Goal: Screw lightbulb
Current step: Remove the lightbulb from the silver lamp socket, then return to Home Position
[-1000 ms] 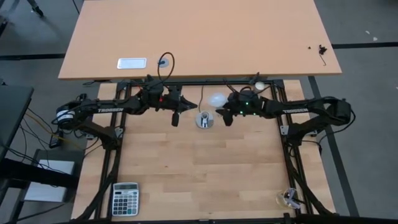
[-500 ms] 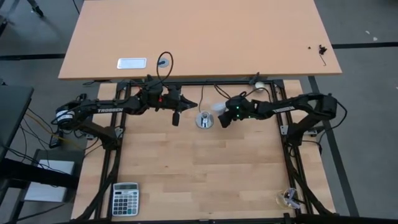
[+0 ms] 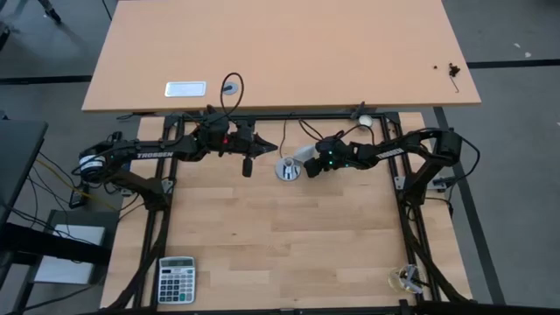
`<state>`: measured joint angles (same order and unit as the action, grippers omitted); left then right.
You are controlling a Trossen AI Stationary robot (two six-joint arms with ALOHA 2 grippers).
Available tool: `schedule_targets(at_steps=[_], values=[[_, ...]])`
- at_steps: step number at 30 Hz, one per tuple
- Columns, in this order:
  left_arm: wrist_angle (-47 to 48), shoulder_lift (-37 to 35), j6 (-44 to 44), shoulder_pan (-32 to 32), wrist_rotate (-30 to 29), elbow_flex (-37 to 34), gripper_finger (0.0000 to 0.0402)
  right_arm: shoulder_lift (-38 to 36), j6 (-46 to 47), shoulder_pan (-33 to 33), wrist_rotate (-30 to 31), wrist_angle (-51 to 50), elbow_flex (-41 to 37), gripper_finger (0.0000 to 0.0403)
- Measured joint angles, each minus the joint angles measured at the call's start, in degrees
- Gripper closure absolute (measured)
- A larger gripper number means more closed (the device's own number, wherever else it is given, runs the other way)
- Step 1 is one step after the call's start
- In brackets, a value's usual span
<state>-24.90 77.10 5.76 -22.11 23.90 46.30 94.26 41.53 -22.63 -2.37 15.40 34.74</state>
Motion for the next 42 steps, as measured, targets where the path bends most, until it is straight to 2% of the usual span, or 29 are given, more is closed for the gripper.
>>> schedule_targets(at_steps=[5,18,21,28,31,35,38,42], values=[[0.0,0.0,0.0,0.0,0.0,0.0,0.0402,0.0,0.1,0.0,-0.4,1.3,0.0,0.0185],[0.1,0.0,0.0,0.0,0.0,0.0,0.0402,-0.7,-1.7,0.2,-8.2,3.8,0.0,0.0128],[0.4,0.0,0.0,0.0,0.1,0.0,0.0402,-2.8,-3.3,0.2,-10.7,1.9,0.0,0.0126],[0.5,-0.6,0.0,0.0,0.2,0.1,0.0402,-12.3,-12.1,0.2,-10.9,-6.1,0.0,0.0130],[0.3,-0.7,0.0,-0.1,0.2,0.1,0.0402,-16.5,-18.9,0.4,-10.8,-7.8,0.0,0.0144],[0.3,-0.7,0.0,-0.1,0.2,0.1,0.0402,-20.7,-26.0,0.5,-11.3,-10.7,0.0,0.0186],[0.2,-0.7,0.4,-0.1,-0.7,0.1,0.0402,-23.1,-29.4,0.4,-11.3,-12.4,0.0,0.0234],[0.1,-0.7,1.2,-0.1,-1.6,0.1,0.0402,-25.6,-34.7,1.1,-11.8,-14.0,0.0,0.0322]])
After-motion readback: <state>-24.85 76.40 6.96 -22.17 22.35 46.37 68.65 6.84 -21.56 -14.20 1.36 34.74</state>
